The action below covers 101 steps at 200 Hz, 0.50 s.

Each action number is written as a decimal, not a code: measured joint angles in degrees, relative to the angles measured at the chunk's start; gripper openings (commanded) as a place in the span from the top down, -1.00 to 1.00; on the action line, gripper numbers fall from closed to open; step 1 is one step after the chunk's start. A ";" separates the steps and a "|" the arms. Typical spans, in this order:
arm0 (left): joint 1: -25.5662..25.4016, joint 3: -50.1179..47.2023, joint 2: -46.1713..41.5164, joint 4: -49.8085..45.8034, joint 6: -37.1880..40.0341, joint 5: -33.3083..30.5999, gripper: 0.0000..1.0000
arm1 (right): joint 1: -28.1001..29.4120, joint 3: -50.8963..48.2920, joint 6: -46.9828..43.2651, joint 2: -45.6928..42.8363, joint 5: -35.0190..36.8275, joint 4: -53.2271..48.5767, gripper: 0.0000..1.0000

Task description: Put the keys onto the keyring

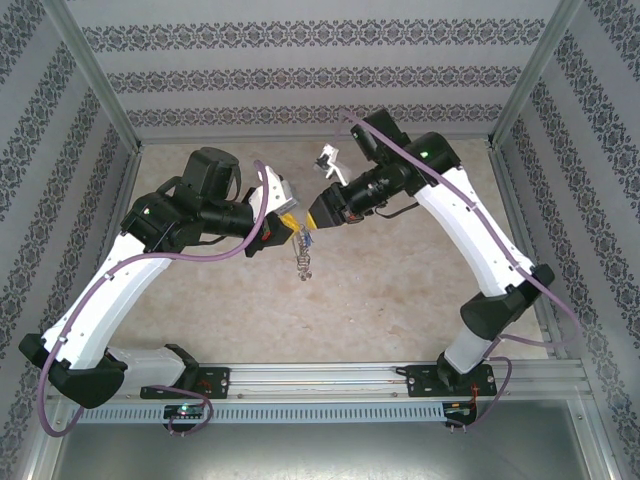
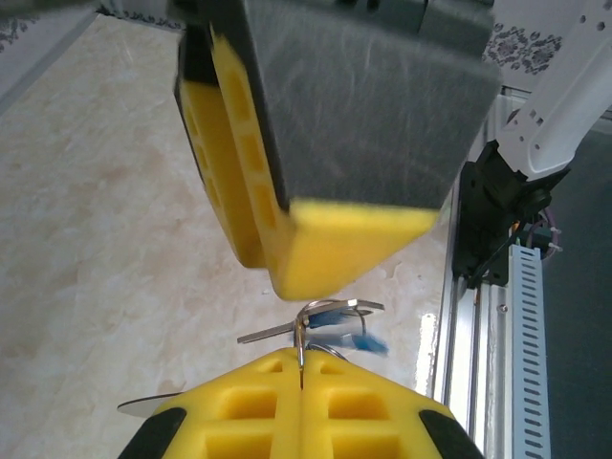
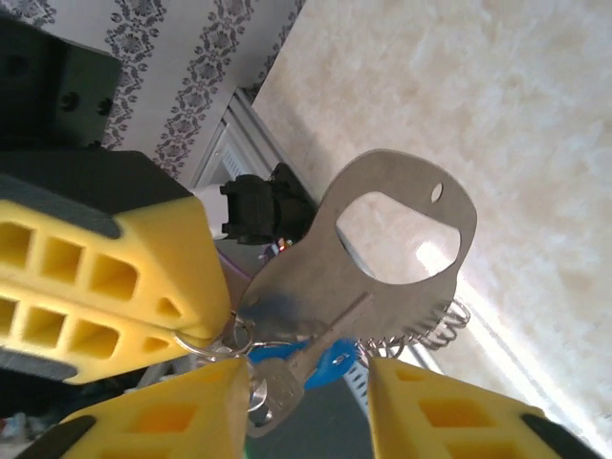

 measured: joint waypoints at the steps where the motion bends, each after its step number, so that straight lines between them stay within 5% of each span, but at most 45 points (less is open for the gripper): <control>1: -0.02 0.00 0.00 0.02 0.00 0.02 1.00 | 0.00 0.00 0.00 -0.11 0.09 0.07 0.06; 101: 3.08 5.75 0.00 9.62 -10.36 12.09 1.00 | 0.13 -2.16 -7.30 -17.79 4.48 16.35 -0.19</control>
